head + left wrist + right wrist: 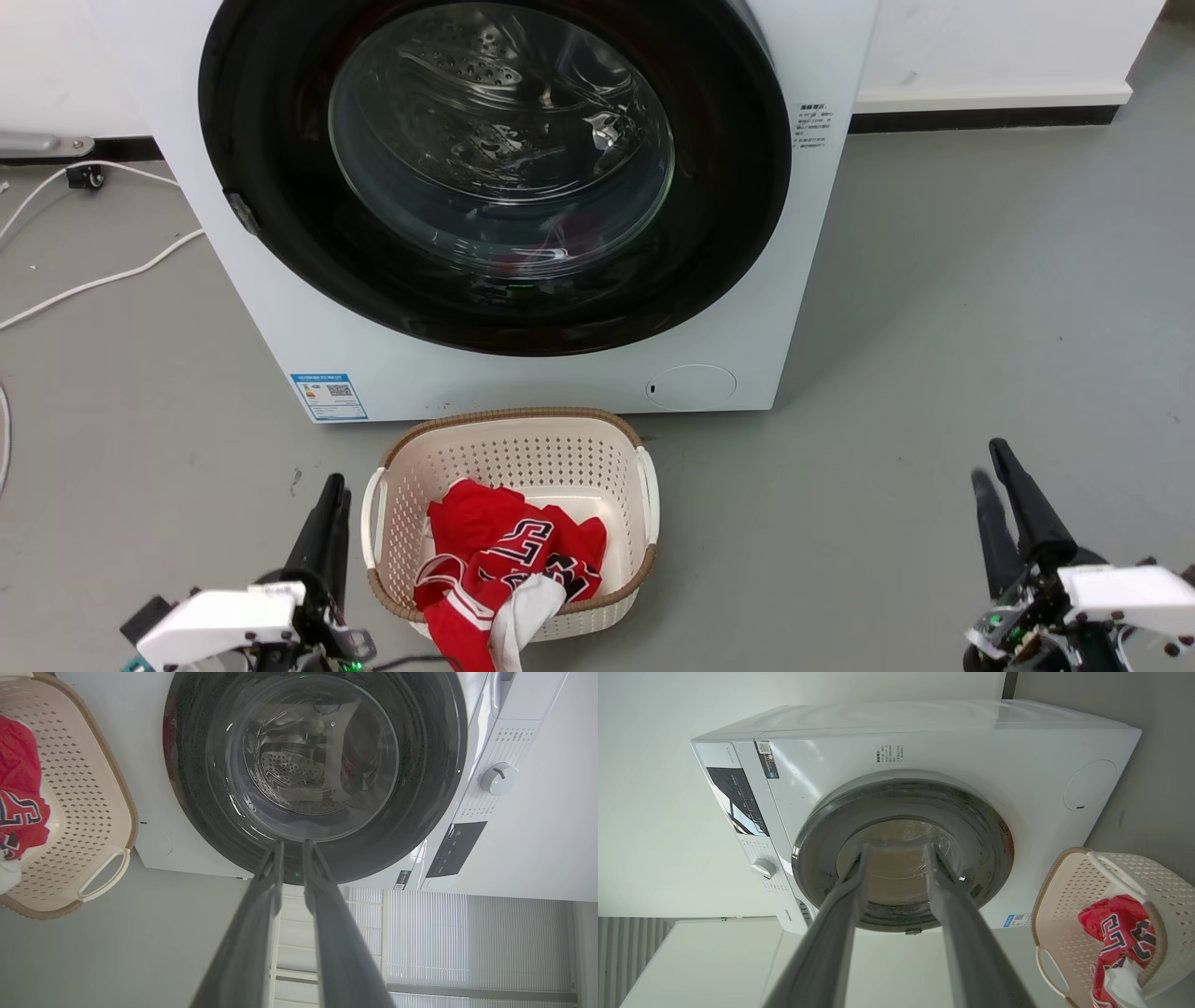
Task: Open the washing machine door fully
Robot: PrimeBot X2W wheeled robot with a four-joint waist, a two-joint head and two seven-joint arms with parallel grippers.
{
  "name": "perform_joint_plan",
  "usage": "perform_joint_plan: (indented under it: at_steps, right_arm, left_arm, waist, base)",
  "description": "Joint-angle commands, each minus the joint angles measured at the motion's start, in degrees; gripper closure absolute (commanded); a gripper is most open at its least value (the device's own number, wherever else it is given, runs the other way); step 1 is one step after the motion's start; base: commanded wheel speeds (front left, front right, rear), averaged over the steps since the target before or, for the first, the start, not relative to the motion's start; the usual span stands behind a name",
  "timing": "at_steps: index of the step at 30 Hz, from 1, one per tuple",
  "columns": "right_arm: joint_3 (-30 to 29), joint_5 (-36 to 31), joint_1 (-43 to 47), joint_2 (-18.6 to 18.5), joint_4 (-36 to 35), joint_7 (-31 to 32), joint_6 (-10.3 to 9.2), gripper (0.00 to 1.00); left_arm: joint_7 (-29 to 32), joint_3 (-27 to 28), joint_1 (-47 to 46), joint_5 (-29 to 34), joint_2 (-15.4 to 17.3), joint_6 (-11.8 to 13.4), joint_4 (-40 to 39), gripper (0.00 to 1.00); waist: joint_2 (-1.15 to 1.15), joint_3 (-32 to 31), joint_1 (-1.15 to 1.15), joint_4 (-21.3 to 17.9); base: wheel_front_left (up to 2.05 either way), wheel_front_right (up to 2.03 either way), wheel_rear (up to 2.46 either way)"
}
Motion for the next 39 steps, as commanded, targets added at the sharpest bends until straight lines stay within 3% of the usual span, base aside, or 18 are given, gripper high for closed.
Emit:
perform_joint_plan:
  at_steps: [1,8,27,39]
  right_arm:
    - [0.1,-0.16,0.0,-0.01,-0.26,-0.25,0.0,0.0]
    - [0.0,-4.09,0.86,0.03,-1.74,-2.29,0.0,0.0]
    - [3.61,-32.49,3.45,0.11,-8.59,-7.03,0.0,0.0]
    - [5.02,-45.7,4.69,0.17,-9.9,-9.55,0.0,0.0]
  left_arm:
    - [-0.25,-0.15,-0.05,0.04,0.02,0.0,-0.34,0.0]
    - [-2.27,-0.25,0.49,3.53,0.02,0.21,-1.82,0.0]
    - [-6.96,-4.65,1.83,27.44,0.01,5.14,-7.68,0.0]
    - [-9.48,-6.76,2.72,39.62,0.0,7.18,-9.19,0.0]
  waist:
    - [0.0,0.01,0.0,0.0]
    - [0.0,0.04,0.0,-0.03]
    - [0.0,0.22,0.0,0.03]
    - [0.0,0.28,0.0,0.06]
  base:
    - [0.0,0.0,0.0]
    - [0.0,0.0,0.0]
    - [0.0,0.0,0.0]
    - [0.0,0.0,0.0]
